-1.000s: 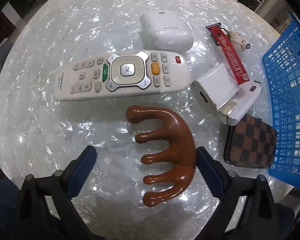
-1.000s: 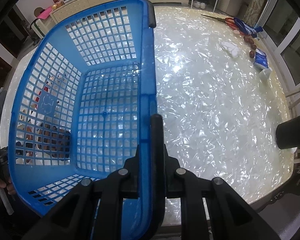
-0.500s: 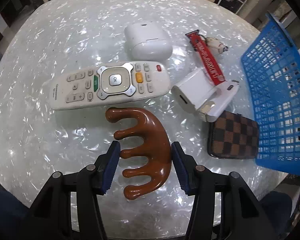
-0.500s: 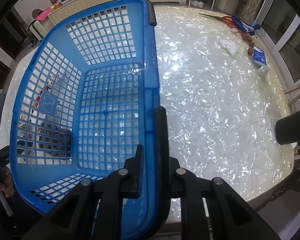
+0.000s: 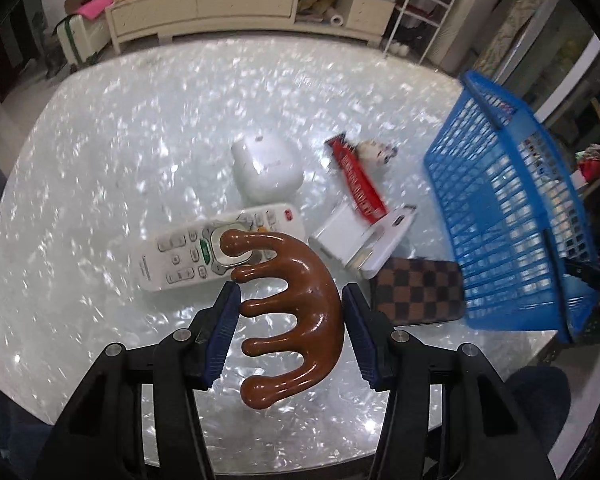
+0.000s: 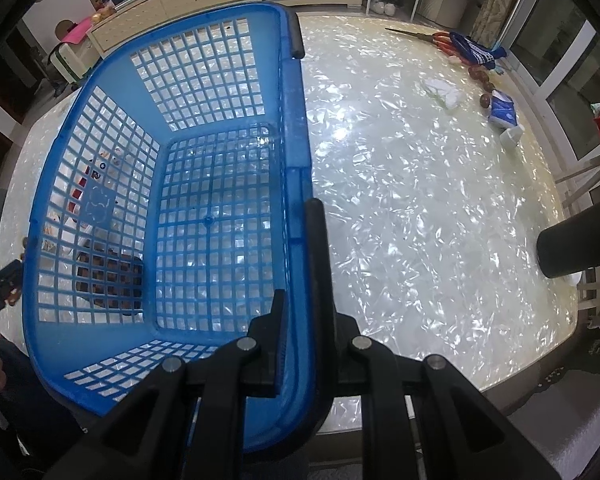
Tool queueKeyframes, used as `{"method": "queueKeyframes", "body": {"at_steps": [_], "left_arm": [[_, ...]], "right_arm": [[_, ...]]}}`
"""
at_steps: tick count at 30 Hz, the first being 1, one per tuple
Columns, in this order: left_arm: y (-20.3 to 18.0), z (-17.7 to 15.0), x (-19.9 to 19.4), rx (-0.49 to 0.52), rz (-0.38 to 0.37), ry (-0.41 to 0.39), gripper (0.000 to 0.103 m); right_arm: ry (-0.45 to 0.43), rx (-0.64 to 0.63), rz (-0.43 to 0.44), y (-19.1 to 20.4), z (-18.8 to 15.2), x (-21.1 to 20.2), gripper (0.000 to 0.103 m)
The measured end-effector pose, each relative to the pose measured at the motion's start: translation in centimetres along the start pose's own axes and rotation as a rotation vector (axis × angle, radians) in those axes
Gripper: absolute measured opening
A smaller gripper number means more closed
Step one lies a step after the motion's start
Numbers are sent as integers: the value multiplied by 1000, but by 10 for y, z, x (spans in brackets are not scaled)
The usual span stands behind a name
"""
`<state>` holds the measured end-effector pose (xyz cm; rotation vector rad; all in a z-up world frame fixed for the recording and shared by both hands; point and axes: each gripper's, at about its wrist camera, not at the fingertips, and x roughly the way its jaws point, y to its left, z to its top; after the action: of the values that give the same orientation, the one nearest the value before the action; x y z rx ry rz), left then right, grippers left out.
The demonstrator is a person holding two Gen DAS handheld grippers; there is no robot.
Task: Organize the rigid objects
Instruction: 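Carry the comb with the left tool over the blue basket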
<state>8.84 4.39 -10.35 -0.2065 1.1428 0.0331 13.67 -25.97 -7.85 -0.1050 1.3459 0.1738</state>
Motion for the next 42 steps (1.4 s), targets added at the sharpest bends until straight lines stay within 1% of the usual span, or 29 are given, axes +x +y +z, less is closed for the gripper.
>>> {"method": "queueKeyframes", "body": {"at_steps": [5, 10, 15, 20, 27, 29, 33, 35, 37, 42], "left_arm": [[-6, 11, -22, 36, -20, -60, 56], [-21, 32, -43, 93, -47, -122, 56], [-47, 49, -69, 180, -108, -178, 56], [-85, 62, -79, 277, -163, -212, 56], [-139, 74, -73, 406, -243, -214, 56], [-155, 79, -65, 439, -281, -199, 56], [-179, 81, -45, 499, -316, -173, 56], [-191, 83, -31, 522, -315, -141, 56], [-196, 82, -19, 534, -308, -124, 56], [-213, 80, 12, 610, -340, -81, 56]], "right_arm": [[-7, 3, -3, 1, -2, -4, 14], [-14, 9, 3, 0, -3, -8, 14], [-16, 10, 8, 0, -3, -9, 14], [-22, 19, 10, -2, -2, -10, 14], [-26, 31, 23, -4, -1, -10, 13], [-29, 39, 30, -5, -1, -10, 13], [-34, 47, 40, -7, -1, -9, 13], [-35, 50, 45, -7, -1, -9, 13], [-38, 53, 50, -8, -1, -9, 13], [-43, 63, 72, -11, -3, -7, 13]]}}
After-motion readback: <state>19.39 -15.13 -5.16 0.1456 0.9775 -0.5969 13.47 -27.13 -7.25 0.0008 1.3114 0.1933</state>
